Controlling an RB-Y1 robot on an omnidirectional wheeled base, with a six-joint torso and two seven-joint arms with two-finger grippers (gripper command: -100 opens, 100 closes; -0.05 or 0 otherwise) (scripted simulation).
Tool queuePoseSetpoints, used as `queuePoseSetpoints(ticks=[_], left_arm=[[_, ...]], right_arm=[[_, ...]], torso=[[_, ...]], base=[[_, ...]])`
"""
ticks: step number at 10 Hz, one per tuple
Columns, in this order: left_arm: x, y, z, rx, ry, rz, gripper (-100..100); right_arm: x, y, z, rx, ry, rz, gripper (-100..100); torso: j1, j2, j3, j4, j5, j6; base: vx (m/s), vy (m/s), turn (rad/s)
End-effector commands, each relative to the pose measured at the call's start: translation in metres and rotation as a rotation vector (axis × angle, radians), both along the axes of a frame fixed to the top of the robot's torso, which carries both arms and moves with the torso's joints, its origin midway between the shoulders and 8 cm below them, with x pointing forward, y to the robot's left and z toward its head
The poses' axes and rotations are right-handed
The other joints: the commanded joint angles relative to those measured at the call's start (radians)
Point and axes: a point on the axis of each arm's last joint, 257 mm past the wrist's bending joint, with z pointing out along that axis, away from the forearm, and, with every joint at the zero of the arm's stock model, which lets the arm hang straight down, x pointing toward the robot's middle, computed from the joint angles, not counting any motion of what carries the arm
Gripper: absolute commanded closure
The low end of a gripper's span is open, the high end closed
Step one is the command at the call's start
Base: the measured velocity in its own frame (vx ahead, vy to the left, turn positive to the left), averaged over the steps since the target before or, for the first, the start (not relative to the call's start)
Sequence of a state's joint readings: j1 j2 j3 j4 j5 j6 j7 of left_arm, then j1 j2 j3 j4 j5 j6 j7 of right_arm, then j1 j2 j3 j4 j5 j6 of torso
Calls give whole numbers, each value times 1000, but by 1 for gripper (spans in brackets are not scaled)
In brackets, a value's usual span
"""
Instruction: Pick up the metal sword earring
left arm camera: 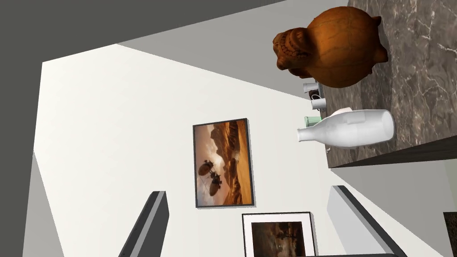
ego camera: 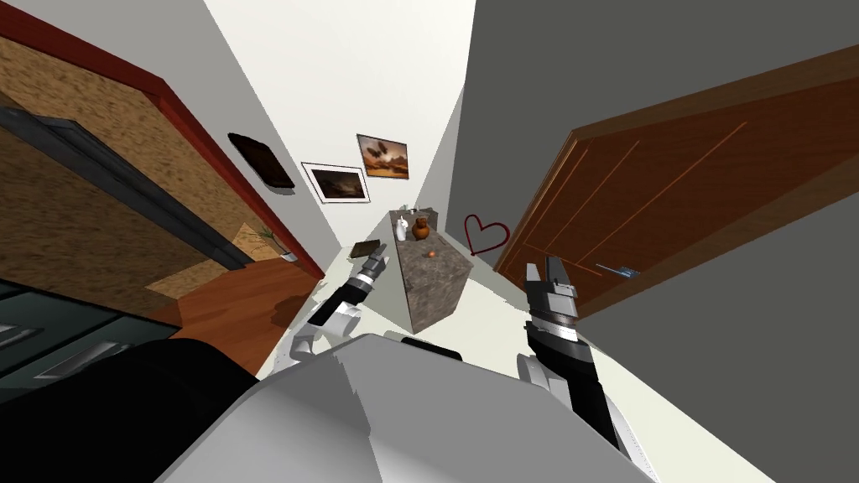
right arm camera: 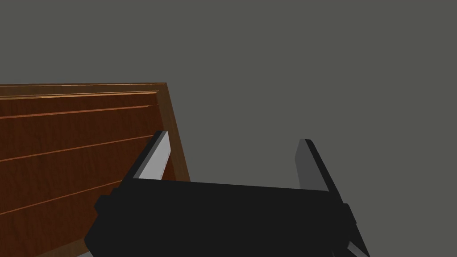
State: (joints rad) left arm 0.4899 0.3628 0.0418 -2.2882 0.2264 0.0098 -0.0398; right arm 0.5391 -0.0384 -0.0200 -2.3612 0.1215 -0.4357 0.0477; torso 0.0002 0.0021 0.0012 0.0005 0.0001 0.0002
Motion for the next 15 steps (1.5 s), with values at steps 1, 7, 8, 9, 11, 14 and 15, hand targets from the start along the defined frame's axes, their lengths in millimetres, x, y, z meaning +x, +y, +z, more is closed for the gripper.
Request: queuePoseSetpoints(ticks=[1, 7, 8, 9, 11, 14, 15], left_arm=[[3, 2, -11, 8, 43, -3, -100], [15, 12, -62, 82, 240, -33, -100], [14, 13, -66, 83, 258, -29, -100], [16, 17, -80, 106, 309, -35, -100], [16, 22, -96, 132, 370, -37, -100], [14, 36, -127, 190, 485, -38, -100], [13, 37, -129, 191, 495, -36, -100]], right_arm=[[0, 0, 0, 0, 0, 0, 0], [0, 0, 0, 0, 0, 0, 0], [0, 0, 0, 0, 0, 0, 0], [0, 0, 0, 0, 0, 0, 0], [0, 0, 0, 0, 0, 0, 0], [0, 0, 0, 0, 0, 0, 0], [0, 0, 0, 0, 0, 0, 0]], torso=[[0, 0, 0, 0, 0, 0], [0, -2, -1, 0, 0, 0], [0, -2, -1, 0, 0, 0], [0, -2, -1, 0, 0, -1], [0, -3, -1, -1, 0, -1], [0, -3, -2, -1, 0, -1], [0, -3, -2, -1, 0, 0]], base=[[-26, -3, -42], [-12, -4, -102], [-2, -3, -72], [1, -8, -140], [4, -4, -99], [14, -6, -190], [14, -2, -87]])
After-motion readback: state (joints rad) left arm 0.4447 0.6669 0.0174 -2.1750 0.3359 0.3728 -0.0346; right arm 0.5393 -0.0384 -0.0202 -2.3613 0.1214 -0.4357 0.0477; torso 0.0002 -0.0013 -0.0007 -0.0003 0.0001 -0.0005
